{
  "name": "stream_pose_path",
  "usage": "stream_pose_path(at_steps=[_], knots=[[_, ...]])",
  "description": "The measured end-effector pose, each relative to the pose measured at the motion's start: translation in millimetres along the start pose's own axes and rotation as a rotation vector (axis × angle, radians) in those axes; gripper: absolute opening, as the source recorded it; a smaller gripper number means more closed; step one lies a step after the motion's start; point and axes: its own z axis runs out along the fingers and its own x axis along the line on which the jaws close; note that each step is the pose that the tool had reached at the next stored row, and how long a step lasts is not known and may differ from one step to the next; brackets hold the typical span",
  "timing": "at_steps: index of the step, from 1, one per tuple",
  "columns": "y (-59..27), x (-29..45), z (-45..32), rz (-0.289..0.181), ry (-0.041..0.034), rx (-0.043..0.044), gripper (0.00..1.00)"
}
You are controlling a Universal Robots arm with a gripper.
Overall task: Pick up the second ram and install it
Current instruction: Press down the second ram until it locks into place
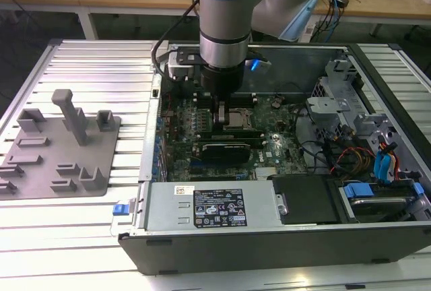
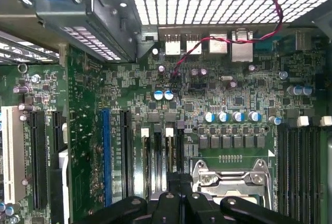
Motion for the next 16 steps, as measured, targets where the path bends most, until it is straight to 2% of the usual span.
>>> stream_pose_path(at_steps=[2, 6, 7, 12, 16], knots=[[-0.1, -0.1, -0.4, 0.0, -0.0006, 0.0003, 0.08], [-0.3, 0.1, -18.2, 0.0, -0.0004, 0.0002, 0.08], [-0.6, 0.1, -18.3, 0.0, -0.0004, 0.0002, 0.08], [-26.7, -0.4, -18.1, 0.0, -0.0001, -0.0003, 0.08], [-34.9, 1.5, -18.0, 0.0, 0.0004, -0.0006, 0.08]])
